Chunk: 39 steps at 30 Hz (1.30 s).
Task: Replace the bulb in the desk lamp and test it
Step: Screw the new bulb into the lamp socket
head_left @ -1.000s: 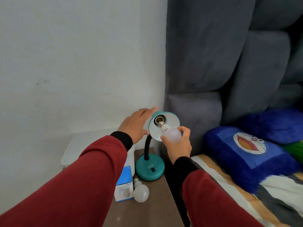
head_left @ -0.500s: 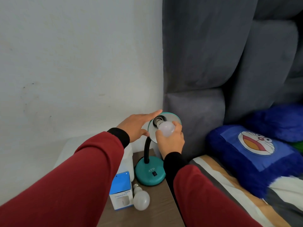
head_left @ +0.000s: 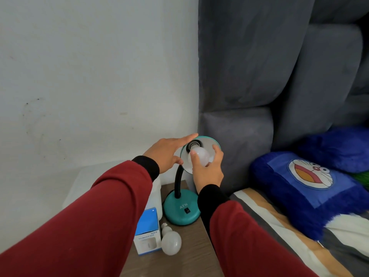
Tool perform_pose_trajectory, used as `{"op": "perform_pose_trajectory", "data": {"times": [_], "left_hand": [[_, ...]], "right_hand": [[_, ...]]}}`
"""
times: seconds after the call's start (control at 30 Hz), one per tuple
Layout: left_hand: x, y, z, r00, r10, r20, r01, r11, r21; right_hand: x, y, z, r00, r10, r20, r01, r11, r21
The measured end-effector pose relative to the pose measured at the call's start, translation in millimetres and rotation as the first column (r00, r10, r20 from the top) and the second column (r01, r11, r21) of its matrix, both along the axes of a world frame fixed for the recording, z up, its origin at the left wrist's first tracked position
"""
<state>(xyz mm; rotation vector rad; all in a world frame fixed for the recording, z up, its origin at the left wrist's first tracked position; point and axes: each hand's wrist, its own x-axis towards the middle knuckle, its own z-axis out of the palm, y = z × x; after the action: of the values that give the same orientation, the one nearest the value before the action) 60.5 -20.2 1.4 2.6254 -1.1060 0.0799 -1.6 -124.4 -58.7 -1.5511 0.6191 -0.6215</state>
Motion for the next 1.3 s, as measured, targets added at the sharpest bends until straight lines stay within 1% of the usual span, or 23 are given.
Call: {"op": "perform_pose_trajectory", "data": {"times": [0.1, 0.27, 0.57, 0.63, 0.73, 0.87, 0.93, 1.0, 1.07, 1.13, 1.2, 1.23, 1.3], "left_hand": [[-0.4, 0.3, -0.1, 1.0, 0.002, -0.001, -0.002, 1.0, -0.002], [-1.8, -0.5, -1.6, 1.0, 0.005, 0.018, -0.005, 1.0, 0.005], [-1.9, 1.7, -3.7, 1.0, 0.023, 0.01, -0.023, 1.0, -0.011], [-2.3, 1.3, -4.0, 1.0, 0.023, 0.01, -0.023, 1.0, -0.013], [-1.9, 1.7, -3.5, 0.999, 0.023, 0.022, -0.023, 1.0, 0.0], [-0.9, 2.3, -4.7, 0.999, 0.033, 0.035, -0.034, 0.999, 0.012], [-0.7, 2.4, -5.4, 0.999, 0.036, 0.036, -0.036, 0.999, 0.008], [-0.8, 2.3, -5.6, 0.999, 0.036, 0.031, -0.036, 0.999, 0.0], [-0.9, 2.2, -6.0, 0.999, 0.036, 0.028, -0.036, 0.999, -0.007], [-1.3, 2.5, -6.5, 0.999, 0.036, 0.032, -0.036, 0.999, -0.011], [-1.3, 3.1, -6.6, 0.999, 0.037, 0.032, -0.037, 0.999, -0.014], [-1.1, 3.4, -6.5, 0.999, 0.037, 0.028, -0.037, 0.999, -0.017], [-0.7, 3.8, -6.1, 0.999, 0.034, 0.03, -0.034, 0.999, -0.014]], "right_hand": [[-1.5, 0.8, -0.2, 1.0, 0.018, -0.025, -0.019, 0.999, -0.039], [0.8, 0.2, -2.1, 0.999, 0.039, -0.029, -0.036, 0.995, 0.09], [-2.0, -4.0, -1.5, 0.998, 0.053, -0.032, -0.051, 0.997, 0.065], [-4.5, -5.1, -0.5, 0.996, 0.069, -0.051, -0.068, 0.997, 0.023], [-8.0, -2.9, 1.8, 0.993, 0.08, -0.089, -0.092, 0.987, -0.132], [-12.9, -2.8, 3.9, 0.989, 0.084, -0.125, -0.119, 0.944, -0.307], [-14.3, -4.4, 6.2, 0.987, 0.088, -0.137, -0.129, 0.934, -0.332], [-13.3, -5.1, 8.6, 0.985, 0.088, -0.148, -0.128, 0.949, -0.288], [-10.6, -3.6, 10.5, 0.987, 0.08, -0.141, -0.106, 0.977, -0.185], [-6.6, -0.8, 11.7, 0.992, 0.068, -0.104, -0.07, 0.998, -0.01], [-4.9, 2.6, 12.9, 0.996, 0.07, -0.046, -0.062, 0.988, 0.142], [-4.1, 3.4, 11.5, 0.997, 0.078, -0.025, -0.073, 0.985, 0.158], [-4.8, 5.7, 9.6, 0.995, 0.102, -0.024, -0.098, 0.989, 0.113]]}}
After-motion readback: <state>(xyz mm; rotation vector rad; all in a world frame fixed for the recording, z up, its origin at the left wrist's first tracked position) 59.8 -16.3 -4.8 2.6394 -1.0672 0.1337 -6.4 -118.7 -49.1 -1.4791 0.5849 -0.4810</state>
